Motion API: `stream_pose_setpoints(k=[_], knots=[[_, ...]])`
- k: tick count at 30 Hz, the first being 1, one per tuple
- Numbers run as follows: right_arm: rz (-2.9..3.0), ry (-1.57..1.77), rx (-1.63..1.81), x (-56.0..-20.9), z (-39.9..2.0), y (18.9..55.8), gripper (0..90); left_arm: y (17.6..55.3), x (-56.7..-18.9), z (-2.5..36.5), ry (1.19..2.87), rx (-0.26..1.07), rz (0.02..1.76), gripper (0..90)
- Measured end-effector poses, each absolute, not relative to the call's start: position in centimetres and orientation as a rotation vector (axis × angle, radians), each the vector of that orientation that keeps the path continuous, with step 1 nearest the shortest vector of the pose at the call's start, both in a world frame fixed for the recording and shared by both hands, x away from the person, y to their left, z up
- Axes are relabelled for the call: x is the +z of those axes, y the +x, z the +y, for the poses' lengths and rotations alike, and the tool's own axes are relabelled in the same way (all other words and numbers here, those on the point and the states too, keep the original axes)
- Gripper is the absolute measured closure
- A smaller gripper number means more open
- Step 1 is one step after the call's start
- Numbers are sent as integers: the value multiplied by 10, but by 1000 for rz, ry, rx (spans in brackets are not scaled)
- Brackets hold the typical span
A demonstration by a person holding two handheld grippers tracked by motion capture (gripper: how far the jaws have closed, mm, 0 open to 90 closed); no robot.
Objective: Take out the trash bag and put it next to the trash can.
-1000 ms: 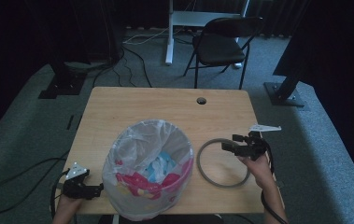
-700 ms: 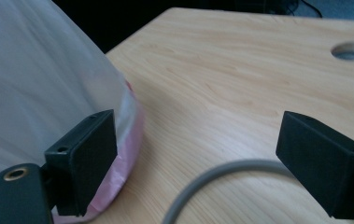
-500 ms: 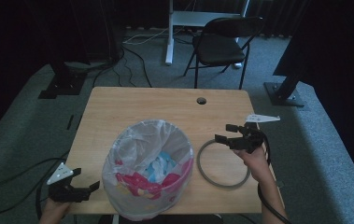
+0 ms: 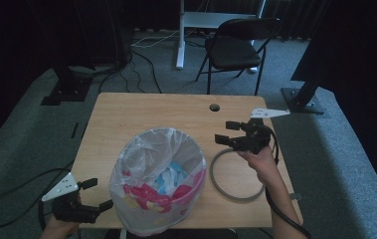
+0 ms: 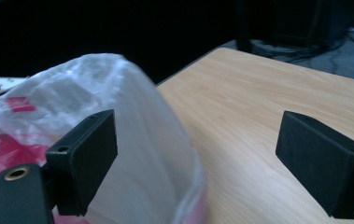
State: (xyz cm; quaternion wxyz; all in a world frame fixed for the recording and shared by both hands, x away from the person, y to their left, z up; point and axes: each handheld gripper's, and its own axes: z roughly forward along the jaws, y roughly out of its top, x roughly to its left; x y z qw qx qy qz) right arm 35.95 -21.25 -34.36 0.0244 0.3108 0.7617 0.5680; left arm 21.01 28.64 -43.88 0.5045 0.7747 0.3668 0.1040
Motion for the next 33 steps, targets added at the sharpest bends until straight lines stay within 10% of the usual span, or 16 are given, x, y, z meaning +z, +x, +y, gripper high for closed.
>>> stream_pose_setpoints(k=[16,33], knots=[[2643,829,1644,-344,-128,370,140,207,-417,256,1878,176,727,0],[2750,816,1600,-347,-118,370,539,204,-391,244,1779,212,692,75]])
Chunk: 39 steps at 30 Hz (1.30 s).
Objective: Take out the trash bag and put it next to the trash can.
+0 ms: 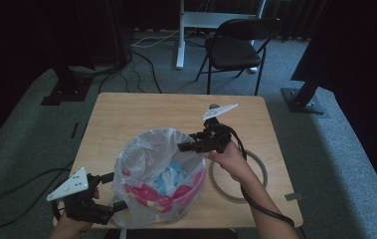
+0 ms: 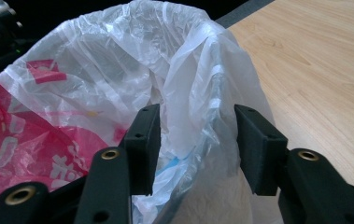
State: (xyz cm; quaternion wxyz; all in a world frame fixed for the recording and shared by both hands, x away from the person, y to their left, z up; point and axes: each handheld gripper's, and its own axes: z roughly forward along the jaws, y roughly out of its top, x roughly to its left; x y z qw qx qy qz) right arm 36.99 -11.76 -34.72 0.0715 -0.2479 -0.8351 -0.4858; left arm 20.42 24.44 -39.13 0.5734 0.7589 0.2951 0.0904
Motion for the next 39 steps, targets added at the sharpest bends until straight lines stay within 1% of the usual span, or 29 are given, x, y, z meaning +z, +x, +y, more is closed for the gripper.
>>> stream_pose_setpoints(k=[1,2,5,7,10,14,15,16,19,22,25,33,37,39], knots=[[-2515,-752,-1459,-347,-118,369,548,204,-390,244,1776,226,691,80],[-2523,-755,-1458,-347,-118,369,561,204,-389,243,1771,232,689,139],[-2535,-760,-1456,-346,-118,368,573,205,-386,243,1778,228,687,141],[-2529,-769,-1456,-346,-119,368,596,204,-386,243,1772,217,690,157],[-2526,-775,-1460,-346,-122,368,604,202,-387,245,1751,200,679,252],[-2572,-783,-1453,-343,-121,366,627,200,-387,248,1737,188,651,446],[-2582,-787,-1450,-342,-120,365,632,199,-387,248,1736,193,650,500],[-2588,-792,-1447,-342,-120,365,637,198,-387,249,1737,205,655,530],[-2603,-814,-1441,-340,-121,365,659,196,-386,249,1728,249,669,697],[-2621,-822,-1441,-339,-120,365,685,197,-384,251,1714,257,691,822],[-2625,-833,-1446,-337,-120,365,713,198,-380,253,1701,275,691,859],[-2663,-841,-1480,-329,-118,362,750,197,-357,256,1675,319,650,873],[-2610,-855,-1560,-321,-125,365,844,196,-344,257,1657,336,621,873],[-2595,-861,-1570,-317,-128,366,856,197,-338,257,1648,346,614,873]])
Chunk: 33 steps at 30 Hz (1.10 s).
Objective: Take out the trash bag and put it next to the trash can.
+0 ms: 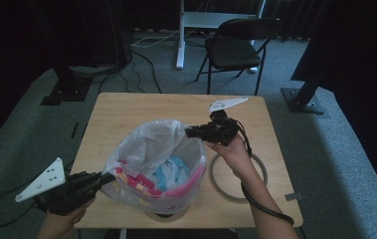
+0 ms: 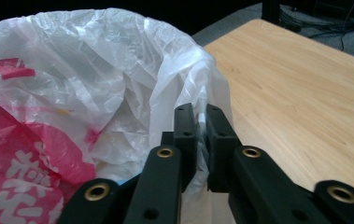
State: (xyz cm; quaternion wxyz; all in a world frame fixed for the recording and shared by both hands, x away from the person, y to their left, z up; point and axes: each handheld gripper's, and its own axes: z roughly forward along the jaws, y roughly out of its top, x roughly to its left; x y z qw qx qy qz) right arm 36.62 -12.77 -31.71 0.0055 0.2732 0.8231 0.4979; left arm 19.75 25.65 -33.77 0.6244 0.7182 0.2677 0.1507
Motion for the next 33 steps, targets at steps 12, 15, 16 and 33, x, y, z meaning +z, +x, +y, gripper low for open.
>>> stream_pose_setpoints(k=[12,15,16,33], knots=[[2563,700,1648,-292,-120,359,895,223,-312,230,1666,327,571,872],[2582,615,1724,-284,-115,354,895,228,-308,222,1671,326,558,872],[2594,595,1745,-282,-113,353,895,230,-306,219,1672,323,554,872],[2903,231,1958,-289,-75,340,597,244,-299,184,1692,266,514,872]])
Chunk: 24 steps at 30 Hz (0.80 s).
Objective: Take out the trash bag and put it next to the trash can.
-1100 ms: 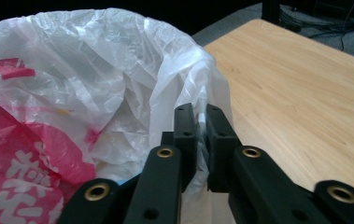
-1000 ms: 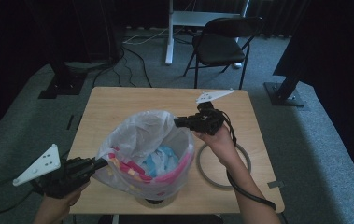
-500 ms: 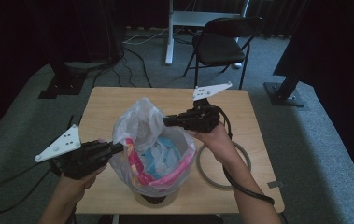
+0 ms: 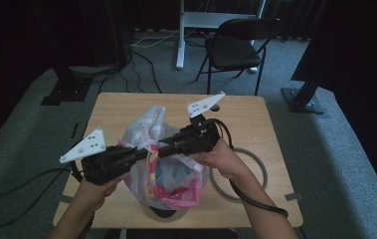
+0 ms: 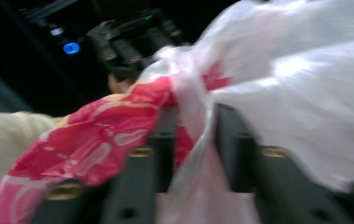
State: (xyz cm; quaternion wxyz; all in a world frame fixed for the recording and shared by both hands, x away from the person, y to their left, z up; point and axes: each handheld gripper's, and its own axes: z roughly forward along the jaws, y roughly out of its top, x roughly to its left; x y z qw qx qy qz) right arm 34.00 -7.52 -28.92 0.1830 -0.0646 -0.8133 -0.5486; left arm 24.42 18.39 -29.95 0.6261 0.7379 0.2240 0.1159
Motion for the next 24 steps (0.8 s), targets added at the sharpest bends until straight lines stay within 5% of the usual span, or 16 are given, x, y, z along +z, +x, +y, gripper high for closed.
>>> stream_pose_setpoints(k=[4,7,10,14,15,24], knots=[[-2308,-58,-1528,-288,-66,332,366,246,-299,175,1715,242,490,871],[-2368,-7,-1506,-285,-58,325,368,247,-300,171,1715,218,477,870],[-2492,9,-1452,-285,-50,317,648,247,-301,172,1700,184,463,869],[-2548,-7,-1441,-286,-50,316,798,248,-303,179,1654,174,485,876],[-2566,-8,-1453,-287,-51,316,880,249,-302,183,1649,176,494,758],[-2544,-88,-1496,-290,-59,322,894,239,-300,193,1659,243,522,554]])
